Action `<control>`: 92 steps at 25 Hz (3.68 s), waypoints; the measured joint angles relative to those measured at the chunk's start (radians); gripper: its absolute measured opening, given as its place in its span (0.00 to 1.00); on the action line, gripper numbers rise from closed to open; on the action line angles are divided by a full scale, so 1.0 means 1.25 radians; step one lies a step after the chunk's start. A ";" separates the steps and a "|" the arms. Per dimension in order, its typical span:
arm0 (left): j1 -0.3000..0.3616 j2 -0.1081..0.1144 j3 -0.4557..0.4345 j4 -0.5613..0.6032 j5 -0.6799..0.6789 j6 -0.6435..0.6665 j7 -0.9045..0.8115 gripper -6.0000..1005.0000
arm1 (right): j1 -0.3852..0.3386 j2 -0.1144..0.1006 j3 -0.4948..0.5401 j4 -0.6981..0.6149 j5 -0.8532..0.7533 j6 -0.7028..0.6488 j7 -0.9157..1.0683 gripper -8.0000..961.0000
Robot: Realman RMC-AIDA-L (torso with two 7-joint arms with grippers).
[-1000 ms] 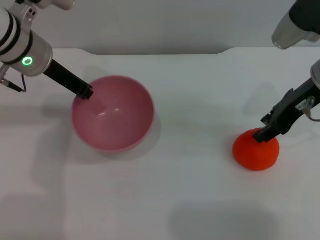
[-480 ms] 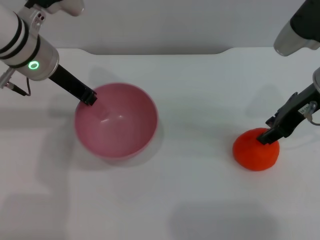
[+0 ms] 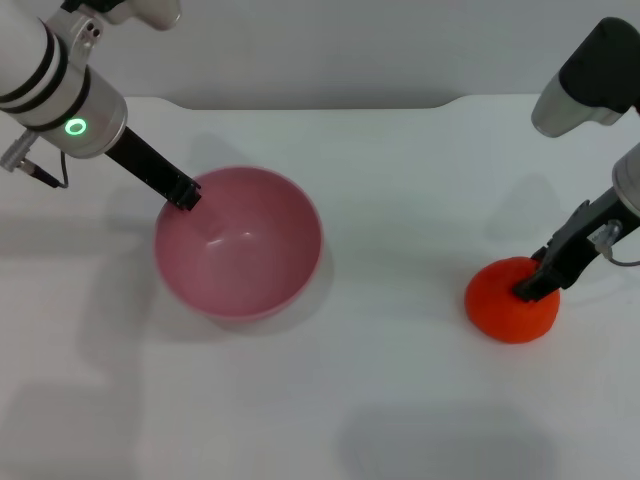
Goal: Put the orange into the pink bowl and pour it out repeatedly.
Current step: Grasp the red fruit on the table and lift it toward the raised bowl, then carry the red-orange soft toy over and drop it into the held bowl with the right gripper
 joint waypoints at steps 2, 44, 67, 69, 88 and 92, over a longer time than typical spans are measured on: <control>-0.001 0.000 0.001 0.002 0.000 0.000 0.000 0.05 | 0.002 0.000 0.000 0.010 0.001 0.007 0.000 0.51; -0.029 -0.016 0.034 -0.001 -0.019 -0.048 0.000 0.05 | -0.129 0.013 -0.018 -0.382 0.511 0.126 -0.145 0.08; -0.040 -0.017 0.075 0.002 -0.063 -0.057 -0.005 0.05 | -0.083 0.009 -0.075 -0.246 0.554 0.145 -0.148 0.22; -0.039 -0.017 0.078 0.002 -0.063 -0.057 -0.006 0.05 | -0.086 0.009 -0.074 -0.246 0.557 0.145 -0.148 0.30; 0.001 -0.015 0.222 0.015 -0.061 -0.220 0.002 0.05 | -0.239 0.006 0.039 -0.163 0.941 0.194 -0.455 0.50; 0.042 -0.015 0.313 0.081 -0.046 -0.293 -0.001 0.05 | -0.280 0.006 0.073 -0.054 1.126 0.200 -0.623 0.50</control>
